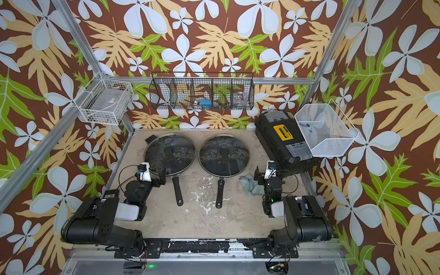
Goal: Wipe the pot lid with a cloth
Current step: Pick up the cleaning item at the center of the board.
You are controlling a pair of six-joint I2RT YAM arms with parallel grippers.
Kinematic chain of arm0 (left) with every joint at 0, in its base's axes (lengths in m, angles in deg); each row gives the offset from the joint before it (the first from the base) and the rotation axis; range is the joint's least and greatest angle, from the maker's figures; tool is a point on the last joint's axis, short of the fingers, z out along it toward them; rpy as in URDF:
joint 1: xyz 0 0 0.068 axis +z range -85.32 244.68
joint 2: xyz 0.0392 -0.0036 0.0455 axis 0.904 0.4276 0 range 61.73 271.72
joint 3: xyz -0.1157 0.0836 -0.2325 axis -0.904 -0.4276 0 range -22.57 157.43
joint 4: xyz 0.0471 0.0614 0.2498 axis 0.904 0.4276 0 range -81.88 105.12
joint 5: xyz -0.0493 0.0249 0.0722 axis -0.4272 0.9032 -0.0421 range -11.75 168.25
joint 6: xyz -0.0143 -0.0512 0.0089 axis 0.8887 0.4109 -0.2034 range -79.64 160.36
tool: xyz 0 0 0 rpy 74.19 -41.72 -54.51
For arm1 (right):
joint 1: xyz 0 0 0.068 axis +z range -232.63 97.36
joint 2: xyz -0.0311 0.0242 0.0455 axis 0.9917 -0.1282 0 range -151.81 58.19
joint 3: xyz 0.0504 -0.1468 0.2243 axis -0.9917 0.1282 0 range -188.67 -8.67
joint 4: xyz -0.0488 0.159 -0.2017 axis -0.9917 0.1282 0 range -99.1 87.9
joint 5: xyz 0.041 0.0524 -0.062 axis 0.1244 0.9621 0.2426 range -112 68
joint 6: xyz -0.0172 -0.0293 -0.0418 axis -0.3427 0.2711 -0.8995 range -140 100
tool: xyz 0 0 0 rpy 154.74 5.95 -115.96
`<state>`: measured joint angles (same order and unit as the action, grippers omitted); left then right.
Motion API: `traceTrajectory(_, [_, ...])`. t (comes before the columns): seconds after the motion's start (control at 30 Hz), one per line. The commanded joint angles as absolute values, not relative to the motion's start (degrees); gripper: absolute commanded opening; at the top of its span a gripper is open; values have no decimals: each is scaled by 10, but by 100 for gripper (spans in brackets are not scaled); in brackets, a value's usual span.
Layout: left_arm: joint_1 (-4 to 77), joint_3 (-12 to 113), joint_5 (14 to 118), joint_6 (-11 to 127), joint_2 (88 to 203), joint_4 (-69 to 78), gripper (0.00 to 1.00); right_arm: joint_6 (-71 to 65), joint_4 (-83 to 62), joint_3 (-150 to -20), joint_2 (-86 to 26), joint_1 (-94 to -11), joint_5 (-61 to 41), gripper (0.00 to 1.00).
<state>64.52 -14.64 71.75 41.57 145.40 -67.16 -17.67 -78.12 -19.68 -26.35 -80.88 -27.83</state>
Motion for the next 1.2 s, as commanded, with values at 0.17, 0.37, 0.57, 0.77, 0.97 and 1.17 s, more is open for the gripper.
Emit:
traceTrajectory(0.17, [645,-144,714,414,1453,-679,100,-178,-794,-197,-265,-809,-278,100])
traceTrajectory(0.37, [646,-145,714,414,1456,-686,100,-178,-794,-197,-265,-808,-278,100])
traceTrajectory(0.57, [645,-143,715,413,1455,-682,100,-178,-793,-198,-266,-809,-277,100])
traceTrajectory(0.77, [645,-144,715,414,1458,-689,100,-177,-792,-199,-266,-809,-277,100])
traceTrajectory(0.97, [645,-143,704,411,1439,-673,100,-173,-796,-196,-259,-809,-288,100])
traceTrajectory(1.17, [647,-143,748,430,1384,-633,100,-178,-692,-225,-191,-809,-282,100])
